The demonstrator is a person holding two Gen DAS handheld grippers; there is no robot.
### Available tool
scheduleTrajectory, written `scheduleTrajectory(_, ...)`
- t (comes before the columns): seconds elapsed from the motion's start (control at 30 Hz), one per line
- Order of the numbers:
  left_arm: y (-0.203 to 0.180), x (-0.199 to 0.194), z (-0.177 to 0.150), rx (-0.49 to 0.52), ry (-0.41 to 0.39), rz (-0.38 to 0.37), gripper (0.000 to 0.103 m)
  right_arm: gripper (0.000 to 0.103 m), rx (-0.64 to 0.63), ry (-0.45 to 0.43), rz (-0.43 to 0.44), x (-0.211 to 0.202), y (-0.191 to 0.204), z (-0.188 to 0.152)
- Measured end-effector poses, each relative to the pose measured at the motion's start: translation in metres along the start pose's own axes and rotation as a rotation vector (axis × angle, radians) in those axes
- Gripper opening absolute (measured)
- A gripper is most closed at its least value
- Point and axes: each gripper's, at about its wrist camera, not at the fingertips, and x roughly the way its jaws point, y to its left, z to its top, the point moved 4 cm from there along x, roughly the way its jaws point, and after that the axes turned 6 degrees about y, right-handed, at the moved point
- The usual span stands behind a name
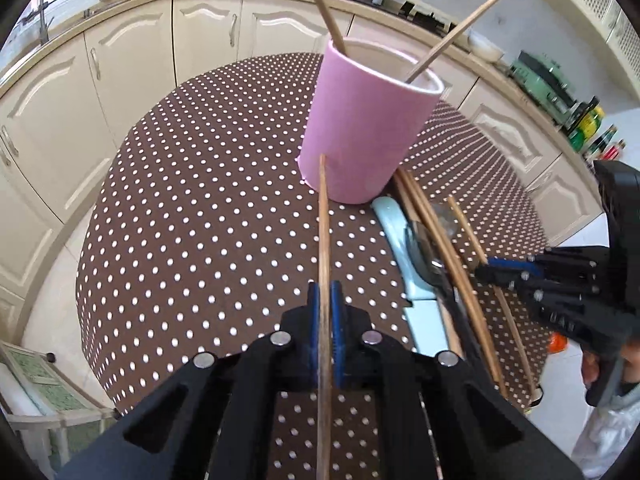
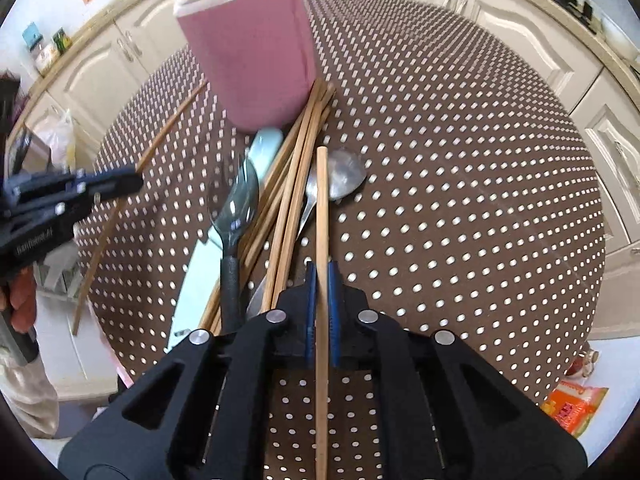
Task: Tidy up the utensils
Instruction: 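Lift the chopstick upright with the right tool out of the pile, then carry the chopstick over the pink holder and lower it inside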
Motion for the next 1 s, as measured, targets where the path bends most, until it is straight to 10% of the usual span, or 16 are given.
scheduleTrajectory(0.4,-0.004,-0.089,-0.016,0.001,-0.405,-0.105,0.005,0.006,0.008,-0.338,0.105,-0.090,0.008,0.027)
scheduleTrajectory(1.0,-0.058,-0.182,0.088,0.070,-1.027,-0.100,0.005,0.006,0.071,-0.925,0.191,-0.172,-0.006,0.110)
